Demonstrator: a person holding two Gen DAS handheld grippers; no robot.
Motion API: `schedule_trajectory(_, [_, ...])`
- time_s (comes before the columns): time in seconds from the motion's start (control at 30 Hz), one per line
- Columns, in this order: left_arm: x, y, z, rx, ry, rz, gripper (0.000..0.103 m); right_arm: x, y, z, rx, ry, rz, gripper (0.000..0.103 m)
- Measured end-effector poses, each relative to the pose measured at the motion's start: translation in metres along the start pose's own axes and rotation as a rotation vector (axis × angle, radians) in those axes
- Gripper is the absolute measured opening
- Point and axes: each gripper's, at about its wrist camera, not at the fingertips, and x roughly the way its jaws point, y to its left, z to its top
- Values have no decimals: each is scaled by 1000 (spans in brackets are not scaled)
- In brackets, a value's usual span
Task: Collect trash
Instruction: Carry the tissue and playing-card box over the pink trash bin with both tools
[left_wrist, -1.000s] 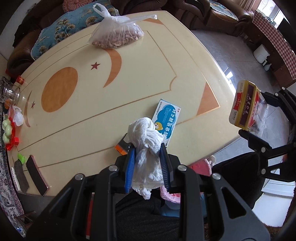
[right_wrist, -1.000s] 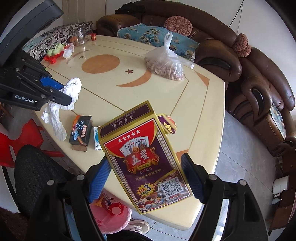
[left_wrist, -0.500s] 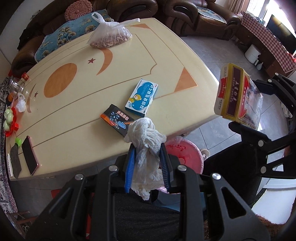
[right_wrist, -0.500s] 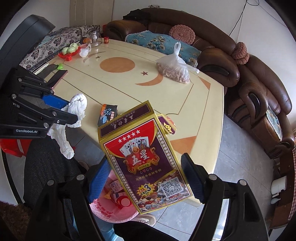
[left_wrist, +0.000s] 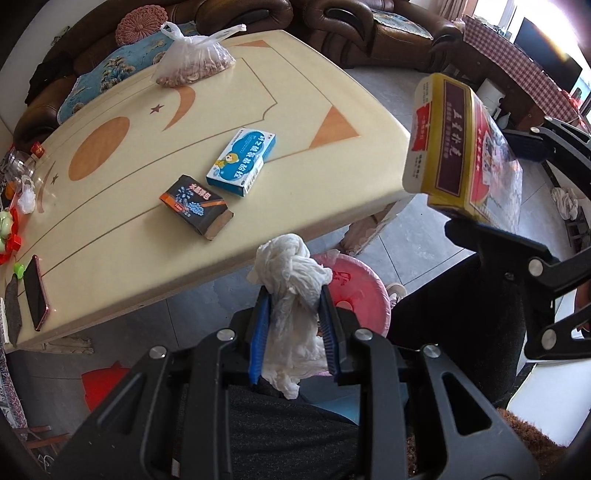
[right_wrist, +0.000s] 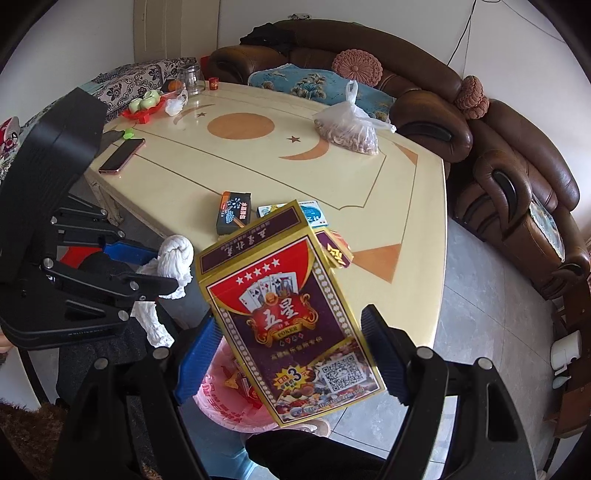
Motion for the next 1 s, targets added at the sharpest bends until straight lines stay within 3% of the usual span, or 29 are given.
schedule_trajectory(0.57, [56, -28, -41, 46, 55, -3, 27, 36, 12, -50, 49, 68, 25, 74])
schedule_trajectory(1.0, [105, -38, -54, 69, 121, -23, 27, 82, 14, -79, 108, 136, 60, 74])
